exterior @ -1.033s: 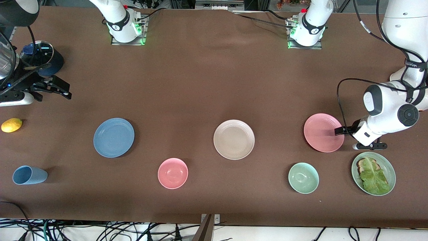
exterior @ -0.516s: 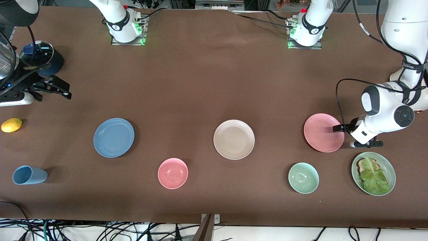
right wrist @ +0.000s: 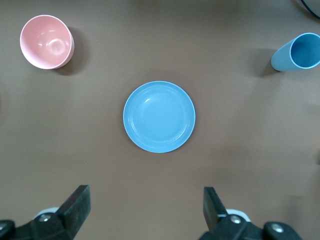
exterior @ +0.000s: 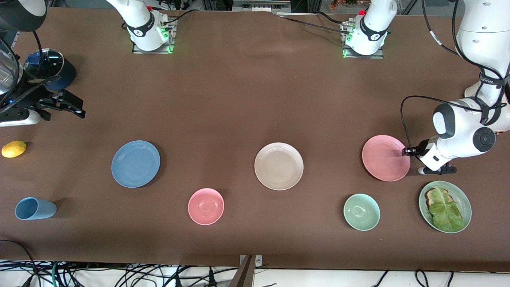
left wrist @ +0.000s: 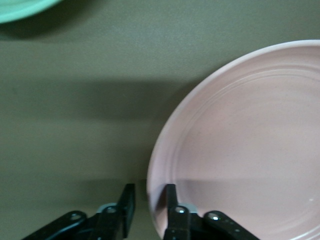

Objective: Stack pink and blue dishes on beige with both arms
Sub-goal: 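Close the left gripper on the pink plate's rim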

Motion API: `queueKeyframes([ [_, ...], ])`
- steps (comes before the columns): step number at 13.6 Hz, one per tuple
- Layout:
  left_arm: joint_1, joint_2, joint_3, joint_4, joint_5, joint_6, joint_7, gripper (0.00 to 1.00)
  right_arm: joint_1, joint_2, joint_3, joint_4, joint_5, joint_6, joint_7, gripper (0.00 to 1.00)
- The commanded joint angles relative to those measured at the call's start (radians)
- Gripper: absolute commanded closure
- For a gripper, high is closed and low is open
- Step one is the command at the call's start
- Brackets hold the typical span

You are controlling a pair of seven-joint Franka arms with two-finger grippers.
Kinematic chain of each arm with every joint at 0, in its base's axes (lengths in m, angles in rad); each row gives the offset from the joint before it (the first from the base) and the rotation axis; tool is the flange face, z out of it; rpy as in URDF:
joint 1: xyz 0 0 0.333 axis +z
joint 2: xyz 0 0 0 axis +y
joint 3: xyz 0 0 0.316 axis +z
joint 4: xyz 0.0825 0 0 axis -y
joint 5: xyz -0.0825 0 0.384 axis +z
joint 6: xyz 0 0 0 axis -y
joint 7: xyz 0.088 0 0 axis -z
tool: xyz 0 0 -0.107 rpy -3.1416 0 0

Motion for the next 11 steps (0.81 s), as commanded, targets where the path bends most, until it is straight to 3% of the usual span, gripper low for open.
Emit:
queueKeyframes([
  [1,-0.002,0.008,-0.004,0.025,-0.028,-0.014,-0.007,1.00,-0.007,-0.006,0.003,0.002,0.014,-0.003,0.006,0.00],
  [5,-0.017,0.000,-0.027,0.086,-0.044,-0.130,-0.037,1.00,-0.007,-0.001,0.001,0.002,0.012,-0.003,0.006,0.00],
  [11,-0.024,-0.118,-0.062,0.100,-0.044,-0.288,-0.099,1.00,-0.011,0.035,-0.002,0.010,0.012,0.001,-0.011,0.00],
])
